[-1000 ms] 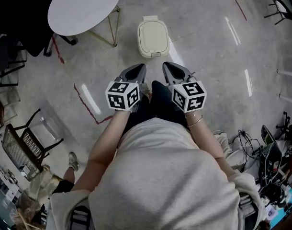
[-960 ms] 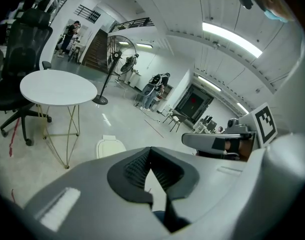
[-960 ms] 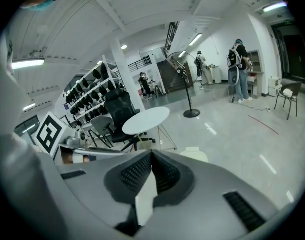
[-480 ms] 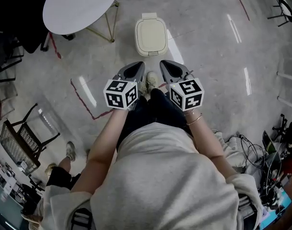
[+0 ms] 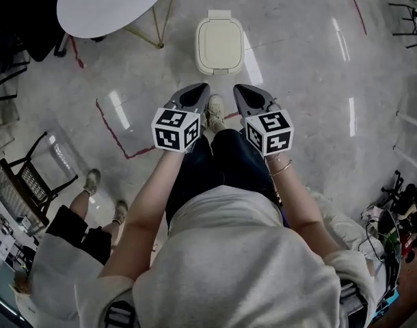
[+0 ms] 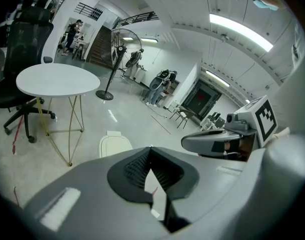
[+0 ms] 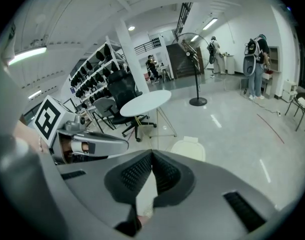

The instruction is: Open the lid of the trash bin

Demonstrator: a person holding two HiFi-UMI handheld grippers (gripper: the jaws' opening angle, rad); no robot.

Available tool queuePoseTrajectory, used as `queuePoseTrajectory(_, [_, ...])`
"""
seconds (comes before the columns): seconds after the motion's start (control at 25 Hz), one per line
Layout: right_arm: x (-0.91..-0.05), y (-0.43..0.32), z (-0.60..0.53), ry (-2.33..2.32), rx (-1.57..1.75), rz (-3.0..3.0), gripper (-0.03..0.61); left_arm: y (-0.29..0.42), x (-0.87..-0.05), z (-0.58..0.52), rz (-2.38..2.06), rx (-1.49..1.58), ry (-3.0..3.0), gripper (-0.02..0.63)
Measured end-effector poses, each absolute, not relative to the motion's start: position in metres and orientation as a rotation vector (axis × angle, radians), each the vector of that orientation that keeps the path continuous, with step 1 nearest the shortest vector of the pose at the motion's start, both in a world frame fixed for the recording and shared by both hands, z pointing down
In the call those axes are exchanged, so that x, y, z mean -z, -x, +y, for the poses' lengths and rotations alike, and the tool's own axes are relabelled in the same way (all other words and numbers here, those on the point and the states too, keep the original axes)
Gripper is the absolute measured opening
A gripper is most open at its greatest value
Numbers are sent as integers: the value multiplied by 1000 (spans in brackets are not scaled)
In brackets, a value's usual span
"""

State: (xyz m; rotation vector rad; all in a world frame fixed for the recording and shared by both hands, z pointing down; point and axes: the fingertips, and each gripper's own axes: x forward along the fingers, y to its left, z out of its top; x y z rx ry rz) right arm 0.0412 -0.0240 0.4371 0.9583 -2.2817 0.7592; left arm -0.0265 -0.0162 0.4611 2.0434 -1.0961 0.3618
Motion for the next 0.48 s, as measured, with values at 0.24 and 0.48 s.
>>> queuePoseTrajectory(0.24, [-472, -43, -30, -903, -696, -2237, 8, 27, -495, -20, -1095, -401, -2018, 8])
queuePoseTrajectory(0.48, [-512, -41, -38, -874, -700, -2197, 8, 33, -532, -20, -1104, -430, -1978, 8])
